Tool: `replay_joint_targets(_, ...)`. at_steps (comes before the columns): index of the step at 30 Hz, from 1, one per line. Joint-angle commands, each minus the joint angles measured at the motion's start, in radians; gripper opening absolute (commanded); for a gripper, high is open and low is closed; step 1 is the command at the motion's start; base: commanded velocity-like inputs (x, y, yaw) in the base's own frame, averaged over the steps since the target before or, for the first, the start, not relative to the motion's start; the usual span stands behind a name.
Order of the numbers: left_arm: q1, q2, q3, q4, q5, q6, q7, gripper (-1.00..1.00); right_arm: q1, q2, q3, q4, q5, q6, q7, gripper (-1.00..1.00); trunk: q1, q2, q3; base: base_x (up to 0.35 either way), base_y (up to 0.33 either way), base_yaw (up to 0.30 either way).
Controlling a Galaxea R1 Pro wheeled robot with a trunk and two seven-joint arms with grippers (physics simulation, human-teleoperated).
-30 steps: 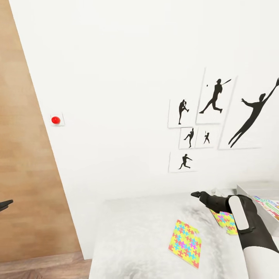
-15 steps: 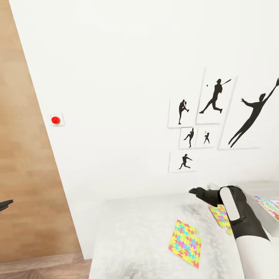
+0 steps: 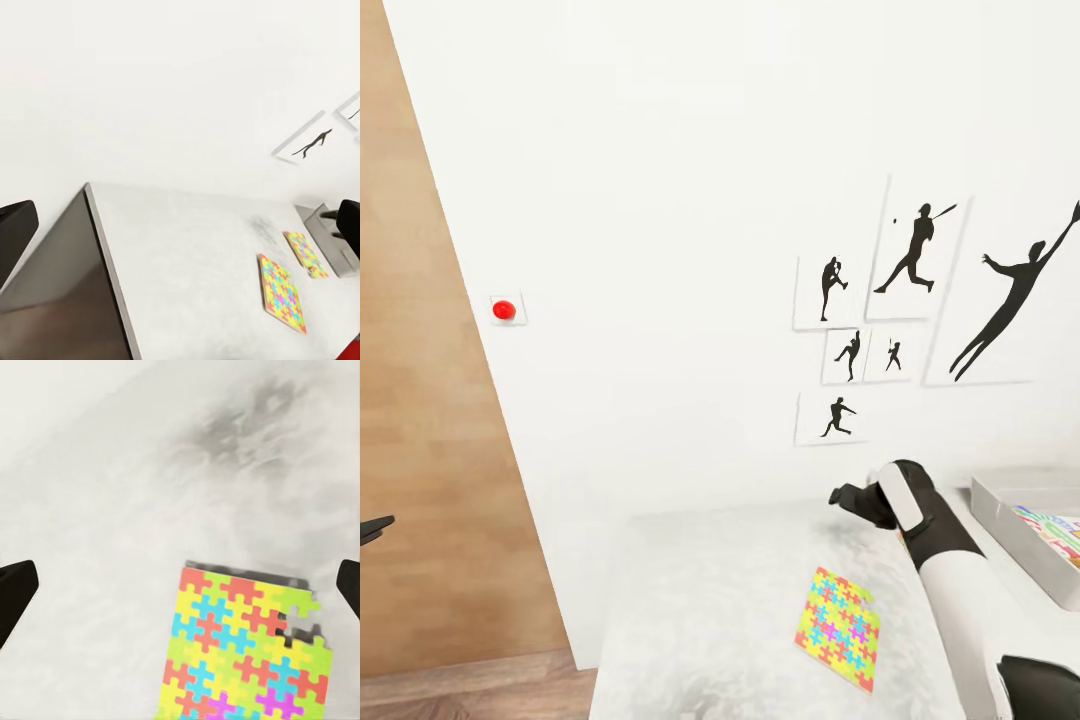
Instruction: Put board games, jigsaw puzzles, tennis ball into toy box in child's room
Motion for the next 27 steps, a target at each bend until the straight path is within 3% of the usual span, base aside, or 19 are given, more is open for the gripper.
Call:
replay_joint_targets(1,0.000,0.000,0.000,0.000,0.003,0.006,-0.001,1.00,-0.002,0.004,0.001,0.005,-0.010,-0.007,-0.010,1.00,0.000,-0.001,0.000,0.000,0.000,0.000)
replay_joint_targets(16,0.000,-0.001,0.000,-0.001,0.004,0.006,-0.001,1.00,-0.008,0.019,0.009,0.048,-0.005,-0.096,-0.016,1.00,0.000,-0.001,0.000,0.000,0.000,0.000)
replay_joint_targets(27,0.000,-0.002,0.000,-0.001,0.005,0.006,-0.001,1.00,-0.010,0.020,0.007,0.085,-0.010,-0.113,-0.016,1.00,0.000,-0.001,0.000,0.000,0.000,0.000)
